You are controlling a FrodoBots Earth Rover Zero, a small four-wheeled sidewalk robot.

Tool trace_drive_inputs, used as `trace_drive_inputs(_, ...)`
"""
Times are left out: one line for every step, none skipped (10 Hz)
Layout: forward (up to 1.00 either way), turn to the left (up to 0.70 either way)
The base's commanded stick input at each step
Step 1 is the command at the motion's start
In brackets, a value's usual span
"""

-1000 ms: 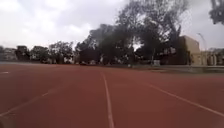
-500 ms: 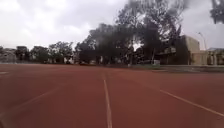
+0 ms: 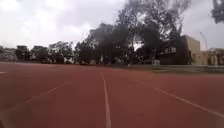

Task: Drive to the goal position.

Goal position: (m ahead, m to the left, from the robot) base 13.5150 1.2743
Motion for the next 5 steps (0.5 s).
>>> trace_drive_inputs(0.45, 0.0)
trace_drive_inputs(0.45, 0.0)
trace_drive_inputs(0.45, 0.0)
trace_drive_inputs(0.45, 0.0)
trace_drive_inputs(0.45, 0.0)
